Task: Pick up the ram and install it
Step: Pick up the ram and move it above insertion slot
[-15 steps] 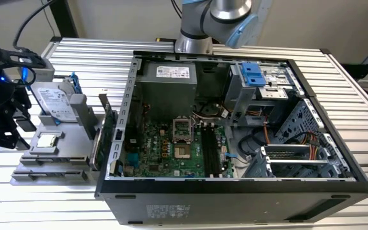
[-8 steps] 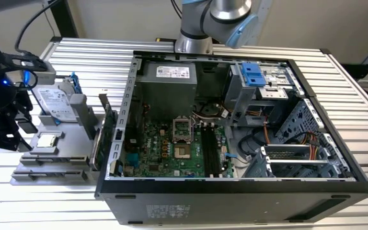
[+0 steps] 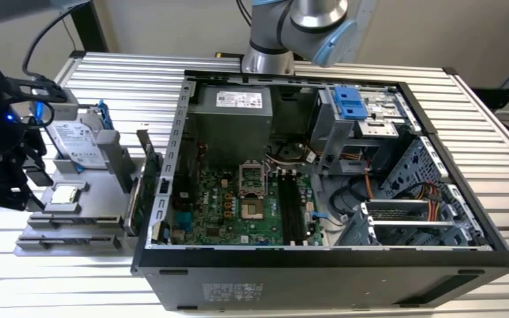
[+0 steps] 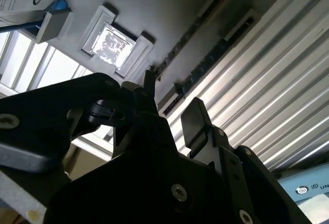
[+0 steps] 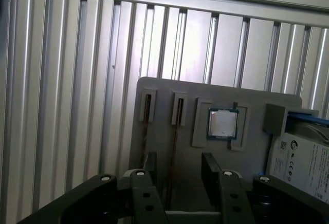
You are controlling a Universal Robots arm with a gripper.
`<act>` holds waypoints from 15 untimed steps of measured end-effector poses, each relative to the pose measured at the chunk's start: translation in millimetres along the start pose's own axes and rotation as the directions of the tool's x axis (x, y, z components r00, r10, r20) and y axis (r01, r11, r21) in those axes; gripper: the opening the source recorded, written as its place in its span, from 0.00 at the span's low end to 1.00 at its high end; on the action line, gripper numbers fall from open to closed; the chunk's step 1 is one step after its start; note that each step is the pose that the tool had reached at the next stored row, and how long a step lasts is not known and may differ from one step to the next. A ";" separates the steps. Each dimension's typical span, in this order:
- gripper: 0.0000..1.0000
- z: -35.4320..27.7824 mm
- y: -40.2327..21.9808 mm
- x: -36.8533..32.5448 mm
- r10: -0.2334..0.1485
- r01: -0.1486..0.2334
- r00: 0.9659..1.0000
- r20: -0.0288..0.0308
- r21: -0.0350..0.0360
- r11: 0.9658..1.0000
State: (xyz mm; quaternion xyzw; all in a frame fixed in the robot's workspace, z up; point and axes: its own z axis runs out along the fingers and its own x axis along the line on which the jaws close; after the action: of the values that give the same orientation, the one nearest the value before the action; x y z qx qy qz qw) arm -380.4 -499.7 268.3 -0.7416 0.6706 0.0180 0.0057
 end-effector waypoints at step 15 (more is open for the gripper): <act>1.00 18.7 2.0 5.3 0.013 -0.013 1.000 -0.004 0.003 1.000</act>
State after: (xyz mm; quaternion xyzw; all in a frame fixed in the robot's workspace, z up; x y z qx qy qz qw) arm -382.1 -504.5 249.5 -0.7373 0.6753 0.0156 0.0055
